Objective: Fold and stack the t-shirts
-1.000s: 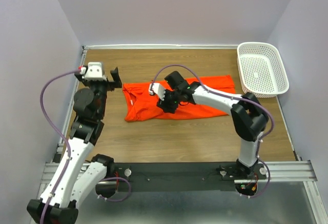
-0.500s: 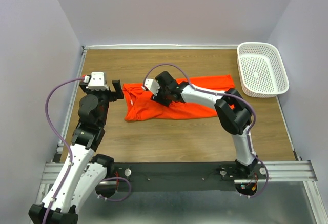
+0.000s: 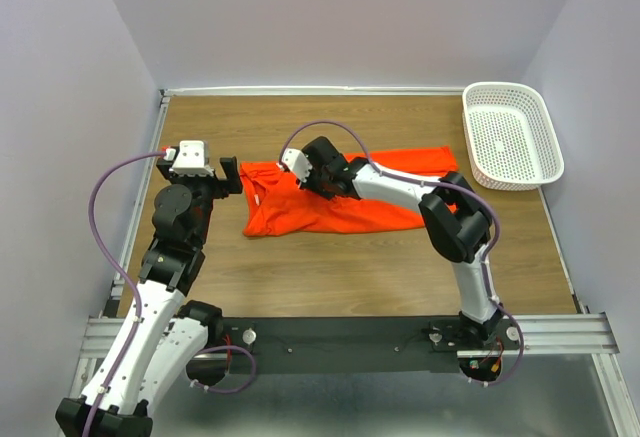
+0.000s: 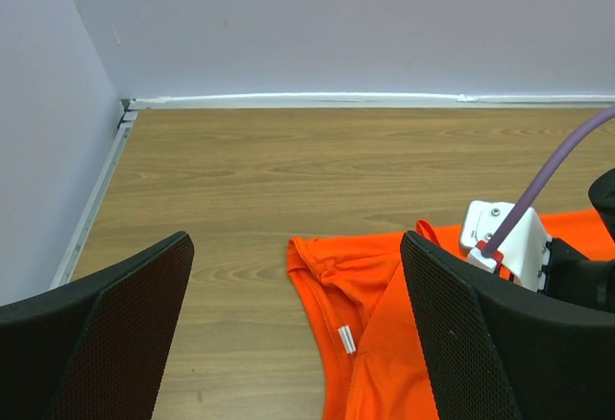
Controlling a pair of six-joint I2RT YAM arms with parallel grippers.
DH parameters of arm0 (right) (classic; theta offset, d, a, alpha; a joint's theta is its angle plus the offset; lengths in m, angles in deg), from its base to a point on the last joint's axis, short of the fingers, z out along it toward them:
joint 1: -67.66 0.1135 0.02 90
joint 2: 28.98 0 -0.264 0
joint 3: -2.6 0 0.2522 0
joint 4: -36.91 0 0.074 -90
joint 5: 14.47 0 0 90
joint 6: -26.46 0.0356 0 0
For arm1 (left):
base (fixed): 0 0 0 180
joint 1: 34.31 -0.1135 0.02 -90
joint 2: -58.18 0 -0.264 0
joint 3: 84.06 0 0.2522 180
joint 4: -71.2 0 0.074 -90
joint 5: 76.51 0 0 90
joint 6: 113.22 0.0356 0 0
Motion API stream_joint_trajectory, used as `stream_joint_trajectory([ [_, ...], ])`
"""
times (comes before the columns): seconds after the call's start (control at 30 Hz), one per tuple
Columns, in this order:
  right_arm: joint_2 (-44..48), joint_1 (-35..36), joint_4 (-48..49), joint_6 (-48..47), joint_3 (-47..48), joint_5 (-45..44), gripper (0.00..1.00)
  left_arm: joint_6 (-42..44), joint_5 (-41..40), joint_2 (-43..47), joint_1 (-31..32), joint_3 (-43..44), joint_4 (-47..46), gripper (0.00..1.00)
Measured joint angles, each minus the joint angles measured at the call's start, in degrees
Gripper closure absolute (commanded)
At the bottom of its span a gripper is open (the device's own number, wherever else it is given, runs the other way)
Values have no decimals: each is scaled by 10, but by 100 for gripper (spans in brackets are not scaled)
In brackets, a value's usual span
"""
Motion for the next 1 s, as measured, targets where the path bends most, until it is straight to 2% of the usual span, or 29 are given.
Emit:
stream_joint_trajectory([
  [0.33,12,-33,10,40,-3,-38,71,0,1,0,0,0,0,4],
  [0.37,15,-39,13,44,-6,-40,67,0,1,0,0,0,0,4],
  [0.4,20,-47,17,50,-12,-45,62,0,2,0,0,0,0,4],
  [0.43,26,-57,20,61,-19,-51,46,0,2,0,0,0,0,4],
  [0.47,30,-64,22,67,-23,-56,14,0,2,0,0,0,0,4],
  [0.5,35,-73,25,81,-28,-58,0,0,3,-1,0,0,0,4],
  [0.73,64,-100,30,108,-59,-59,0,-1,10,-3,0,0,0,4],
  [0.83,95,-106,31,113,-73,-40,0,-17,14,-10,0,0,0,8],
  [0.9,130,-122,32,112,-92,24,0,-47,24,-28,0,2,2,11],
  [1.0,221,-176,36,96,-143,210,3,-140,59,-57,-2,3,14,11],
])
